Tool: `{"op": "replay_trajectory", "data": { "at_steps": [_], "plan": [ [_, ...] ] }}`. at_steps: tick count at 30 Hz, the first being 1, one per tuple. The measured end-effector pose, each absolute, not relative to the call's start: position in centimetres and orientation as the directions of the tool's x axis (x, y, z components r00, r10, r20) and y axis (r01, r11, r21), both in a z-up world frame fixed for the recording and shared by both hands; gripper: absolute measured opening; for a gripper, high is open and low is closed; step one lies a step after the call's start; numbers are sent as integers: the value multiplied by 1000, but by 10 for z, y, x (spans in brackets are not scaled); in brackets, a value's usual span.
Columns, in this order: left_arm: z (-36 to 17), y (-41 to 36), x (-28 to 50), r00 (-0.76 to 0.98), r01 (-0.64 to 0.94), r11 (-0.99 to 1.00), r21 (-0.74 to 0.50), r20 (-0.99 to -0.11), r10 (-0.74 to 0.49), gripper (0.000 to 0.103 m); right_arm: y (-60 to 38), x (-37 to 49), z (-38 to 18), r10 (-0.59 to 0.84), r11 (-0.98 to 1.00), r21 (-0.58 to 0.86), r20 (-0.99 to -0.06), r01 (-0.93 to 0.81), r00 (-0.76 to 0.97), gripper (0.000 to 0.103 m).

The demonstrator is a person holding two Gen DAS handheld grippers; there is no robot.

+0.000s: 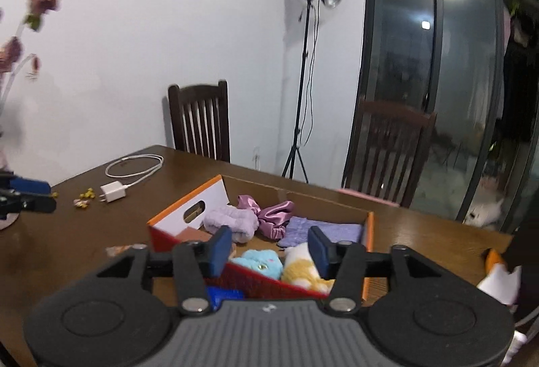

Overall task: Organize soft objects
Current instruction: 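Pull the open right gripper back from the box, then close the right gripper on the blue handkerchief pack, then lift the handkerchief pack and carry it toward the box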

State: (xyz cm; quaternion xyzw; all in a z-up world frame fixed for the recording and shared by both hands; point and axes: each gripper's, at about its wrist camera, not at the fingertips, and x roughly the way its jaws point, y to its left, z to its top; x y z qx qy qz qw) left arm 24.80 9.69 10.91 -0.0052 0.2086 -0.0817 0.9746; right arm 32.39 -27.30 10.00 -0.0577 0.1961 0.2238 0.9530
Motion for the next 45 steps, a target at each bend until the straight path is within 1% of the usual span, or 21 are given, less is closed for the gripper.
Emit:
{"op": "replay_trajectory", "data": {
  "at_steps": [2,7,10,13,15,18,19,21,23,26,29,33,35,36,37,40,43,45],
  "plan": [
    [112,96,237,903,157,987,-40,-400,-160,67,-280,306,105,408,893,-22,-383,-450,829,64],
    [112,90,220,911,164,985,-48,-376,-170,69,-277,276,107,410,891,-42,-353,-452,841,66],
    [95,87,205,913,150,986,-74,-372,-167,70,-273,254,91,428,889,-9,-343,-459,836,70],
    [65,83,185,905,106,988,-114,-401,-143,70,-272,228,58,432,892,41,-370,-450,823,71],
    [45,83,166,895,103,981,-163,-416,-163,70,-273,210,34,427,896,65,-391,-438,815,72],
    [30,87,158,868,110,970,-218,-454,-200,70,-275,198,0,425,896,95,-469,-434,774,73],
    [27,87,161,865,109,972,-210,-462,-197,70,-275,200,-9,417,898,99,-499,-428,760,73],
    [23,86,172,865,88,979,-184,-473,-166,70,-274,208,-18,404,905,105,-521,-413,752,73],
    [20,85,185,864,72,982,-173,-481,-148,70,-271,221,-21,393,913,123,-521,-390,758,73],
    [13,83,203,856,82,977,-195,-489,-169,70,-259,250,-26,404,910,144,-516,-388,755,74],
    [4,77,221,843,84,976,-202,-508,-178,70,-234,293,-35,404,907,126,-531,-403,745,74],
    [-5,75,231,830,79,977,-197,-529,-174,70,-200,349,-48,345,921,51,-565,-386,750,74],
    [-8,77,232,825,77,977,-198,-538,-174,70,-191,372,-57,328,925,38,-585,-379,742,69],
    [-10,78,232,823,73,977,-199,-542,-172,70,-190,380,-61,334,922,49,-598,-384,728,63],
    [-10,78,232,821,69,977,-200,-545,-170,70,-189,384,-64,348,917,64,-614,-395,708,52],
    [-13,74,231,821,95,976,-198,-538,-189,71,-191,367,-61,391,897,83,-606,-434,693,52],
    [-16,64,233,804,146,963,-225,-541,-248,71,-202,325,-59,490,836,110,-593,-538,639,53],
    [-20,52,234,784,185,952,-242,-548,-292,71,-211,292,-61,533,789,82,-587,-609,610,54]
  ]
}}
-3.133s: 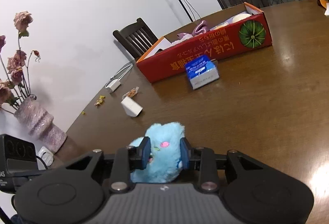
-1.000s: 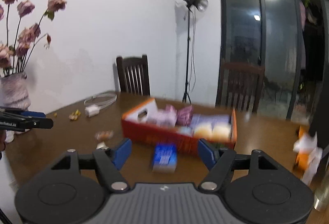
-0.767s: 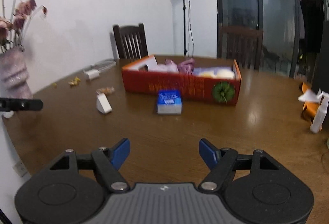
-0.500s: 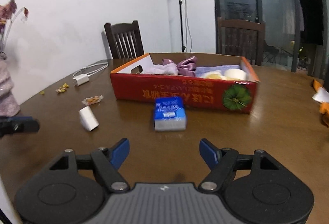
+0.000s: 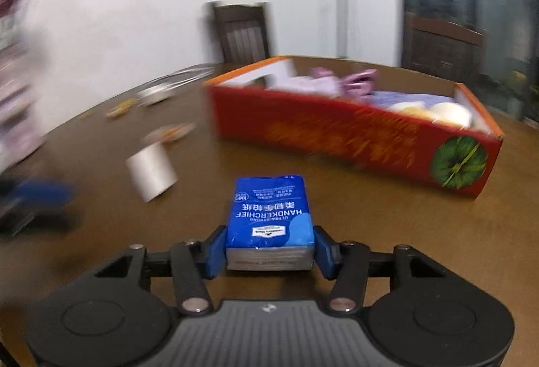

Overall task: Organize soft objects
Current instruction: 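Lift the handkerchief pack and carry it toward the box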

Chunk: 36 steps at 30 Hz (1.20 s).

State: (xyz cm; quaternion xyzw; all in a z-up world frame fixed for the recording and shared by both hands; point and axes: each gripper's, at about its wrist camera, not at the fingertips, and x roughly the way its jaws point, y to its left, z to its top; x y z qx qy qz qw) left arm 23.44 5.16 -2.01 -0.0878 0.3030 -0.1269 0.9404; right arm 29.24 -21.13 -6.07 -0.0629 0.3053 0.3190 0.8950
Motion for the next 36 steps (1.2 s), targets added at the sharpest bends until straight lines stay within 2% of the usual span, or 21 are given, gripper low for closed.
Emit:
{"op": "replay_trajectory", "data": {
  "at_steps": [1,2,4,7,9,10,13,15,17,20,25,29,32,36],
  "plan": [
    [-23,46,236,773,203,947,-249,-552,-311,71,-219,277,-61,538,778,73,-592,-624,600,59],
    [-26,38,238,761,224,941,-255,-557,-332,71,-227,267,-61,528,787,68,-589,-613,612,71],
    [-29,24,240,749,256,932,-256,-557,-359,71,-250,255,-58,465,857,91,-560,-507,685,79],
    [-32,4,246,727,301,913,-274,-554,-406,67,-277,251,-56,431,899,190,-545,-394,719,75],
    [-31,-6,249,706,324,893,-311,-549,-447,61,-284,251,-54,473,881,253,-517,-400,713,73],
    [-31,-9,251,694,329,883,-334,-549,-466,54,-284,251,-52,506,863,290,-497,-414,705,71],
    [-35,-15,259,679,322,863,-389,-540,-497,47,-281,261,-51,558,829,353,-463,-434,689,60],
    [-38,-13,267,681,284,860,-424,-541,-492,44,-275,273,-55,558,828,372,-471,-419,683,54],
    [-39,-8,272,682,267,844,-466,-527,-507,42,-271,286,-61,539,839,392,-508,-376,672,40],
    [-44,-5,280,672,234,840,-490,-543,-504,35,-271,289,-68,583,804,466,-499,-369,641,31],
    [-41,-4,284,669,214,845,-491,-556,-492,30,-272,284,-68,585,799,488,-498,-350,640,29],
    [1,-2,301,736,282,855,-435,-474,-484,30,-268,294,-36,576,808,440,-447,-393,684,28],
    [41,5,344,762,318,859,-402,-431,-483,30,-261,328,1,573,812,375,-375,-446,728,28],
    [64,11,440,746,300,861,-412,-462,-481,30,-252,414,30,558,823,355,-352,-444,752,28]
  ]
}}
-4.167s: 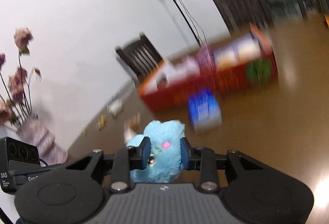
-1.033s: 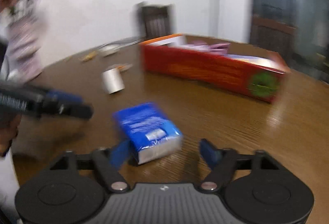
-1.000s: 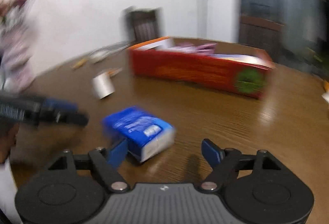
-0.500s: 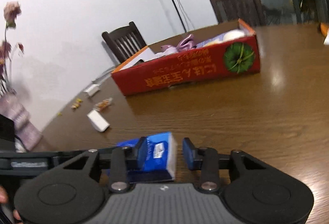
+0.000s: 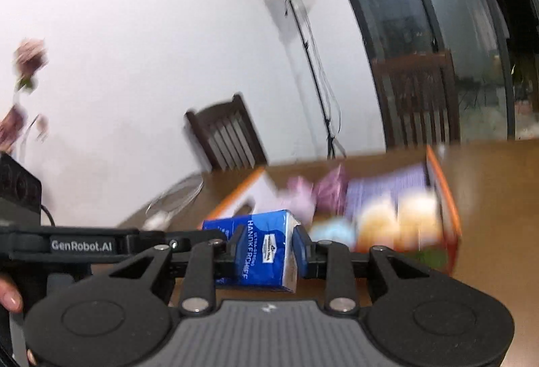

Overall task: Organize soft objects
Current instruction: 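Lower the handkerchief pack into the box, open the right gripper, withdraw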

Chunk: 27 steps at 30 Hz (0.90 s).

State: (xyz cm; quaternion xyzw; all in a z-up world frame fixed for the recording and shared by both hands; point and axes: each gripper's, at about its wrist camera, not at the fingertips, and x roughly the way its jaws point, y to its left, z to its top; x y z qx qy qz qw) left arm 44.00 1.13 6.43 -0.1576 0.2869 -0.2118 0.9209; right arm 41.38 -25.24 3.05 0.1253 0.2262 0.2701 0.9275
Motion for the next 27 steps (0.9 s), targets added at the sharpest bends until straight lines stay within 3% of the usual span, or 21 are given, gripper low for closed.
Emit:
{"op": "replay_trajectory", "data": {
  "at_steps": [4,6,8,10,18,20,27],
  "plan": [
    [43,13,535,677,189,859,-475,-571,-464,29,-235,513,22,483,873,318,-461,-370,744,27],
    [26,7,569,651,156,900,-407,-643,-404,28,-223,547,7,426,905,260,-533,-337,731,25],
    [11,4,586,638,106,944,-312,-707,-305,26,-212,578,-18,424,905,269,-616,-328,663,14],
    [0,2,589,637,126,953,-274,-714,-290,25,-204,594,-39,429,902,287,-677,-322,598,13],
    [-3,-1,587,627,144,955,-259,-722,-290,25,-197,595,-43,423,904,276,-693,-327,584,11],
    [-1,0,586,628,144,954,-263,-721,-293,30,-198,597,-42,423,905,283,-688,-319,589,11],
    [61,26,520,722,191,964,-186,-639,-266,33,-227,556,4,417,909,273,-624,-316,661,18]
  ]
}}
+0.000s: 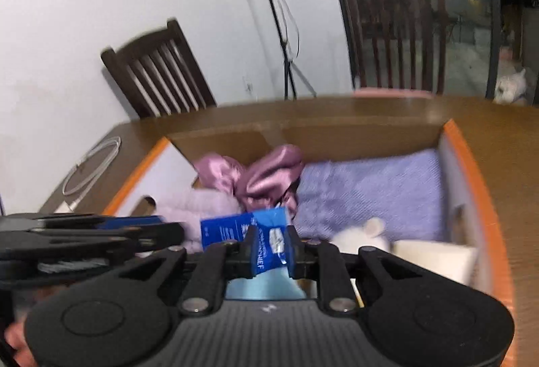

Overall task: Organize soft objects
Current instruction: 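Lower the handkerchief pack into the box, open the right gripper, withdraw, then grasp the white foam triangle with the right gripper while the left grasps the snack packet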

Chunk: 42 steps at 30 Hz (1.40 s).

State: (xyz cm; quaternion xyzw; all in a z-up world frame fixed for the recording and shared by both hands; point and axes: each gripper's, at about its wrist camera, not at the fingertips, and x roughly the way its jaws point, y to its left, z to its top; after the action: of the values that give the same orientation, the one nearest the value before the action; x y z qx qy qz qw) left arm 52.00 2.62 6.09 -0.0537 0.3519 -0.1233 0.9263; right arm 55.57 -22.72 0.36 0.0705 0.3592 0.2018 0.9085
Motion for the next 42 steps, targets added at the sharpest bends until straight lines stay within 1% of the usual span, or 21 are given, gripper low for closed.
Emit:
{"op": "replay_trajectory", "data": {
  "at_steps": [3,5,6,7,8,11,15,17,19,22,25,28,29,32,34,36,38,40,42],
  "plan": [
    [94,48,472,775,196,973,-125,-588,-232,37,-244,515,43,395,917,209,-577,-339,715,22],
    [109,64,437,803,194,977,-93,-556,-213,51,-258,485,67,393,918,189,-539,-348,745,34],
    [115,72,418,816,193,978,-78,-540,-204,55,-266,470,77,392,919,184,-519,-348,760,36],
    [120,78,404,826,187,980,-68,-530,-194,62,-274,452,88,388,921,174,-496,-349,777,41],
    [125,85,388,836,172,984,-55,-520,-175,67,-279,439,95,382,923,164,-482,-347,789,43],
    [139,94,353,868,140,990,-23,-477,-134,71,-286,405,113,354,934,131,-443,-331,823,47],
    [146,101,320,892,121,992,-29,-436,-122,71,-278,371,125,368,929,122,-393,-349,843,49],
    [139,102,295,911,110,994,-9,-398,-104,79,-269,347,122,380,924,99,-356,-370,854,57],
    [126,103,270,924,118,993,26,-369,-100,84,-259,325,111,404,913,92,-338,-397,850,59],
    [98,103,242,919,121,991,63,-383,-88,84,-249,299,90,438,896,98,-350,-433,828,60],
    [70,104,210,920,91,994,55,-388,-62,84,-237,269,63,463,882,92,-356,-463,812,61],
    [42,110,173,918,68,998,8,-391,-59,84,-226,233,32,501,859,105,-367,-500,784,63],
    [31,113,162,914,58,998,-19,-402,-61,86,-224,220,23,506,857,115,-370,-502,779,65],
    [6,123,146,881,34,997,-74,-470,-64,87,-219,193,-7,521,851,180,-395,-493,756,68],
    [-3,129,145,866,19,997,-73,-497,-52,87,-213,185,-20,531,844,199,-435,-498,727,68],
    [-4,134,151,868,31,997,-68,-493,-61,87,-202,184,-28,523,845,171,-462,-507,716,68],
    [-5,136,169,861,45,997,-63,-504,-71,87,-190,194,-30,528,839,165,-473,-518,705,68],
    [-6,133,192,866,83,996,-23,-493,-84,87,-176,207,-33,537,833,175,-482,-525,692,68],
    [-8,131,221,868,111,994,5,-488,-94,84,-161,225,-35,542,828,170,-488,-534,684,67]
  ]
}}
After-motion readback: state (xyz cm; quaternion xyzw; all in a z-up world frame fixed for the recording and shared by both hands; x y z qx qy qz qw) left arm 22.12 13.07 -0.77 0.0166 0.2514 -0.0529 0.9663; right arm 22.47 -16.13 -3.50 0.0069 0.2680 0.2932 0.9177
